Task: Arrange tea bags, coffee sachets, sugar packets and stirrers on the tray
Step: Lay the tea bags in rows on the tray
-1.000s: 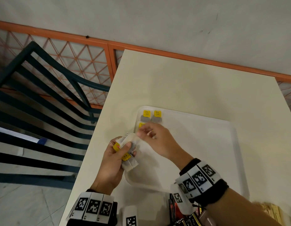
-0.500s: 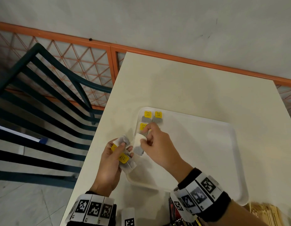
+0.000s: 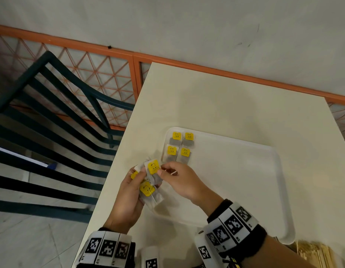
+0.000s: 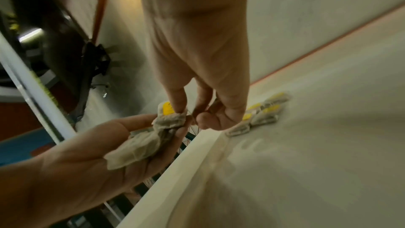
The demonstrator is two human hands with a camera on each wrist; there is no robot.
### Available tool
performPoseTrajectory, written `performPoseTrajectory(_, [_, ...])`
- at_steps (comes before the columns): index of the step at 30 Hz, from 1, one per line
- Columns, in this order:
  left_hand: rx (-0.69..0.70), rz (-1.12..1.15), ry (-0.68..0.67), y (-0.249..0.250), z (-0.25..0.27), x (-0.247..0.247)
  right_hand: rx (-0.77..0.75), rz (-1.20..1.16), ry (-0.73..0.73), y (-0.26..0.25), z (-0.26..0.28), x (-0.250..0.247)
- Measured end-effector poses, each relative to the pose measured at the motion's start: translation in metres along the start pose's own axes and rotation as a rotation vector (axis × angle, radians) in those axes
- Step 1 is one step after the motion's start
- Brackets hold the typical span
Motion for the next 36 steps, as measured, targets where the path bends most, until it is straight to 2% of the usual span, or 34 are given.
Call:
performPoseTrajectory(5, [-0.051,-0.037,0.012,-0.004,-0.001,-0.011,0.038,-0.171,0.009,0.009,-0.001,0.002])
performPoseTrajectory(10, [-0.031,-0.098,0.055,-0.004,-0.004,-0.017,0.068,-0.325,-0.101,0.010,0.001,0.004])
performPoseTrajectory(15, [0.006,-0.173,0.080,-0.004,0.000,-0.015,0.043,-0.266,-0.122,0.011,-0.001,0.007])
performPoseTrajectory(20, [-0.011,-0.110,0.137,-0.001,-0.002,-0.020,0.112,-0.222,0.054,0.024,-0.011,-0.003])
performPoseTrajectory(25, [-0.067,0.017,0.134,-0.002,-0.004,-0.021,0.149,-0.115,0.254,0.041,-0.027,-0.010])
performPoseTrajectory(29, [-0.028,-0.046,0.056,-0.003,-0.001,-0.017,0.098,-0.061,0.317,0.039,-0.032,-0.008])
performPoseTrajectory(36, [0.021,-0.118,0.055,-0.005,0.002,-0.015,0.029,0.086,0.354,0.033,-0.031,-0.010])
Point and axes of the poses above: each hand's wrist, its own z-axis away from the middle knuckle, its own x-axis out of the palm, y = z × x, the point moved 3 cm from there along -z, towards the middle knuckle, and after that the axes turned 2 degrees about z, right-handed, at the moved point
